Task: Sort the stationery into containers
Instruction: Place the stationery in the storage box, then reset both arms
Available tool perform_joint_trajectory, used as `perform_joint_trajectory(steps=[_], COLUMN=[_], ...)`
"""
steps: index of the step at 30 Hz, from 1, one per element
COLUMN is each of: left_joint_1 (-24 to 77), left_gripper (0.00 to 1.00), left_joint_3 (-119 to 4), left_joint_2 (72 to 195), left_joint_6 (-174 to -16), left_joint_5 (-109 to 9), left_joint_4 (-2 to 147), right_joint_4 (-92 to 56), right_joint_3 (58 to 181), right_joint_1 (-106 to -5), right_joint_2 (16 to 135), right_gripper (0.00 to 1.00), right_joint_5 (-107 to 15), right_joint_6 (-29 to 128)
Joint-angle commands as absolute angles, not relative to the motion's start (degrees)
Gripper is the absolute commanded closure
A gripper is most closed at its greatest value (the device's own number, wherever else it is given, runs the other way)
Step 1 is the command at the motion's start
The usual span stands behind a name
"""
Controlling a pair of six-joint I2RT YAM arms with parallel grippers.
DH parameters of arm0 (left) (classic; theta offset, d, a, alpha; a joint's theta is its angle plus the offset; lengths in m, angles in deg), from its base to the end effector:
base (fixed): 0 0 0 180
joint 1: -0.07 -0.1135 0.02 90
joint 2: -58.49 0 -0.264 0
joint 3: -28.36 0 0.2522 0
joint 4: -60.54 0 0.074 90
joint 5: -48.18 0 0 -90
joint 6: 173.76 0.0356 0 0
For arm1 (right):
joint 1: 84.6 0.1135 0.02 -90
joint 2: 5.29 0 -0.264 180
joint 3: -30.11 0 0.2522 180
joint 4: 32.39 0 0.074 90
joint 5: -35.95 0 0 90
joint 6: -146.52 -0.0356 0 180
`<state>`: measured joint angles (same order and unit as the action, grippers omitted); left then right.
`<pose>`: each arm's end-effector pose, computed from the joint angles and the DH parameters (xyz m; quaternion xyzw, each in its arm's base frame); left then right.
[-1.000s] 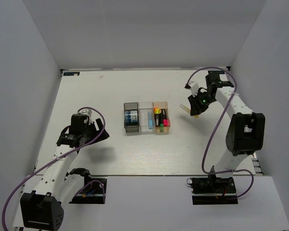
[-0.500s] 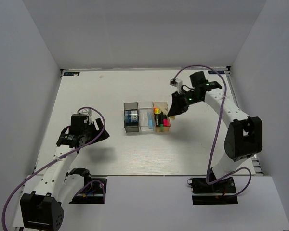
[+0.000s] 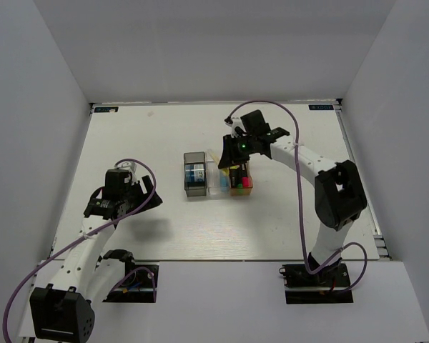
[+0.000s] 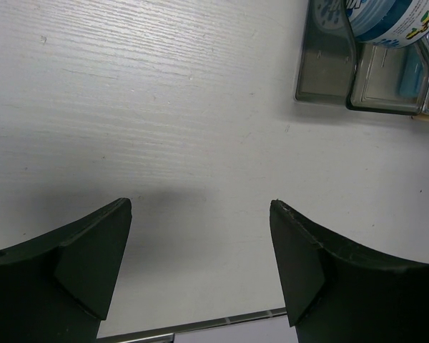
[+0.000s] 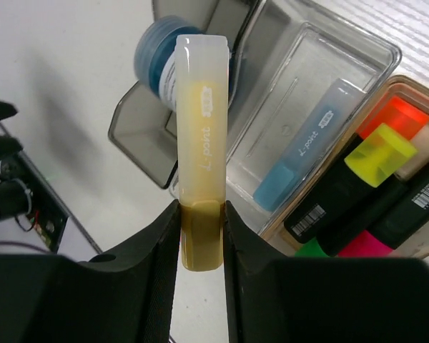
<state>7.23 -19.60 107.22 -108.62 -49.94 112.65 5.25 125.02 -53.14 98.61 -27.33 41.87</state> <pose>0.1621 -0.0254 0.2214 -0.1232 0.9378 -0.1521 0.2867 0.3373 0.2251 0.2535 -0.2166 0.8819 0.3384 0.2467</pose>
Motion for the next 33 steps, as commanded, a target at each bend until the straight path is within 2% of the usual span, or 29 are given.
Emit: perform_joint_trajectory(steps=[1,7,8,10,11,13,14,18,20,22,23,24,25,27,28,29,30,31,32,33], left_joint_1=[6.7,6.8,6.8,6.7,6.7,6.7,6.8,6.7,6.8,6.8,6.8,6.7,6.8,6.7,6.8,6.8,6.8,6.7,6.8,6.8], left_gripper=[0.12,0.12,0.12,0.12,0.12,0.12,0.12,0.12,0.12,0.13,0.15,0.18,0.42,0.83,1.00,1.00,1.00,0.96,0.80,0.59], left_joint_3=[-19.4,-19.3,-19.2,-19.4,-19.4,-19.4,-19.3,-19.5,-19.3,-19.4,-19.3,-19.2,-19.0,-19.0,-19.1,-19.2,-19.1,-19.0,-19.0,-18.9], left_joint_2=[105.9,105.7,105.8,105.6,105.5,105.5,105.4,105.5,105.3,105.5,105.5,105.3,105.3,105.0,105.1,104.8,104.7,104.5,104.5,104.5], left_joint_6=[-108.0,-108.0,-108.0,-108.1,-108.0,-108.1,-108.0,-107.9,-107.9,-107.9,-107.8,-107.8,-107.5,-107.4,-107.2,-107.1,-107.0,-106.7,-106.6,-106.8], left_joint_5=[-49.8,-49.8,-49.8,-49.7,-49.8,-49.7,-49.6,-49.8,-49.7,-50.0,-50.4,-50.7,-50.9,-51.7,-51.8,-52.1,-52.6,-52.9,-53.0,-53.1], left_joint_4=[111.9,112.0,111.9,112.1,112.0,111.9,112.0,112.1,112.0,111.9,111.8,111.7,111.3,111.0,111.0,110.9,111.0,110.8,110.7,110.6], right_joint_4=[2.9,3.8,3.8,4.3,4.5,4.4,4.6,4.6,4.9,5.7,6.2,6.4,6.4,3.7,1.6,-3.2,-7.5,-8.6,-8.0,-5.1], right_joint_3=[128.2,130.7,131.4,131.7,131.8,131.9,131.9,131.5,131.4,131.3,130.7,130.2,129.7,124.1,121.6,113.6,111.0,108.0,106.7,106.4], right_joint_1=[-51.8,-50.5,-50.3,-50.1,-50.1,-50.1,-50.1,-50.1,-50.1,-50.2,-50.2,-49.9,-50.2,-50.4,-50.8,-50.9,-52.2,-52.4,-53.1,-53.7], right_joint_2=[100.3,104.5,105.0,105.5,105.5,105.4,105.2,103.2,100.9,98.8,96.8,95.6,93.1,87.9,84.1,80.0,78.5,73.4,72.3,71.4], right_gripper=[1.00,1.00,0.97,0.89,0.78,0.64,0.51,0.33,0.33,0.45,0.55,0.82,0.97,1.00,1.00,0.96,0.77,0.40,0.24,0.13], right_joint_5=[-35.5,-36.4,-36.5,-36.6,-36.8,-36.5,-36.5,-34.3,-33.5,-32.8,-32.6,-33.6,-34.5,-43.2,-46.3,-55.6,-66.0,-68.9,-68.9,-68.9], right_joint_6=[37.7,38.6,38.8,39.4,39.6,40.3,40.8,42.6,43.6,45.8,46.9,48.4,52.2,60.1,60.6,57.7,56.9,56.9,57.7,58.3])
